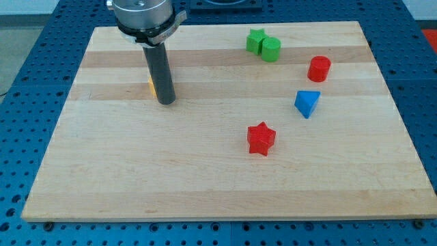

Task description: Slide the blue triangle towards the center

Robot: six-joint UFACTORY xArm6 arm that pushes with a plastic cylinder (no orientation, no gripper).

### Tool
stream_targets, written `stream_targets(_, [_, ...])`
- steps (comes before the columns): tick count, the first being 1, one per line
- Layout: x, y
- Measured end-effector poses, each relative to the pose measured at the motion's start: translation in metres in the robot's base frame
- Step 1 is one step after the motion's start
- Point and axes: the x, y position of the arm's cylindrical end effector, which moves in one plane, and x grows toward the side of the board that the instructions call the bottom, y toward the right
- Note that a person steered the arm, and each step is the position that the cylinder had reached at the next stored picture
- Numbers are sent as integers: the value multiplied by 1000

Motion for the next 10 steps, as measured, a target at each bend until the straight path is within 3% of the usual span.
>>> stream_targets(1, [13, 2])
stream_targets(3, [5, 95])
stream_targets(4, [-24, 149])
stream_targets(6, [-8, 287])
stream_targets(7, [14, 288])
stream_targets(10, [22, 97])
